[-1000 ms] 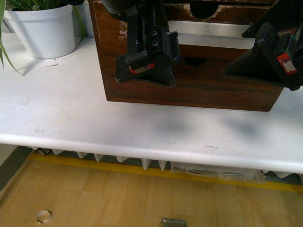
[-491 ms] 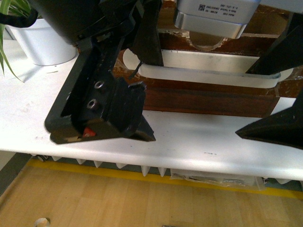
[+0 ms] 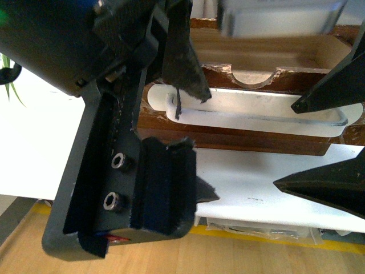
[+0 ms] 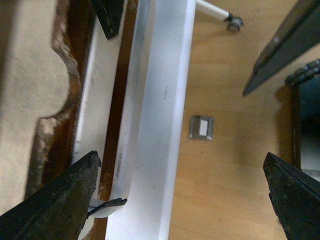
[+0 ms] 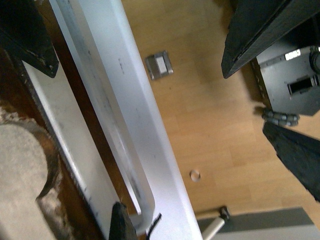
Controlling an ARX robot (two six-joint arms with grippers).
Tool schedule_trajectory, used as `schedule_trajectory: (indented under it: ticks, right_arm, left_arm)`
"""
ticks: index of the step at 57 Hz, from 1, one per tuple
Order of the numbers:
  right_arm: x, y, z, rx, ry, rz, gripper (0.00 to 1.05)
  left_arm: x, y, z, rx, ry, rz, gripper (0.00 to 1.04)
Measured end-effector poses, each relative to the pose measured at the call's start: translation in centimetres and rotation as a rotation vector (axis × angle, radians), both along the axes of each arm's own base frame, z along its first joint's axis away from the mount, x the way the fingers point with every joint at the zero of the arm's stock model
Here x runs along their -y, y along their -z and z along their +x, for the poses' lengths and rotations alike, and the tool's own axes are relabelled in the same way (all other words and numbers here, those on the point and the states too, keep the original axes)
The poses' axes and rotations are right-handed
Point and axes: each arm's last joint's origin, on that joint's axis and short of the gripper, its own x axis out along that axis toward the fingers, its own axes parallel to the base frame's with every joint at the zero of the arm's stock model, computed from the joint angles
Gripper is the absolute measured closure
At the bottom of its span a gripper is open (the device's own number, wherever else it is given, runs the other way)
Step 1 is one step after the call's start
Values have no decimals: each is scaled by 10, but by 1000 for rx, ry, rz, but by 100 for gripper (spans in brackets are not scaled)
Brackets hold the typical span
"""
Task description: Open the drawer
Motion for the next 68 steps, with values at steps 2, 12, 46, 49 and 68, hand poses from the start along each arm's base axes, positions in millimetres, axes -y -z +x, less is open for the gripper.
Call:
schedule_trajectory:
  ticks: [2,12,46,49,68]
  right_arm:
    - [2,-3,-4,13,12,27,9]
    - [16,-14,-20,113,112,113,9]
    - [76,16,-123,402,758,343,9]
    - [80,20,-132,416,814,360,9]
    - [107,50,-145,438,1109,530,9]
  left_arm:
    - [-1,-3,-4,21,-5,-24,6]
    - [-13,-15,-25,111,-60,-151,6]
    - [-101,40,-107,222,-867,-685,6]
    - [-110,51,-114,191,-973,-718,6]
    - [-147,88,-154,117,-1309,-929,6]
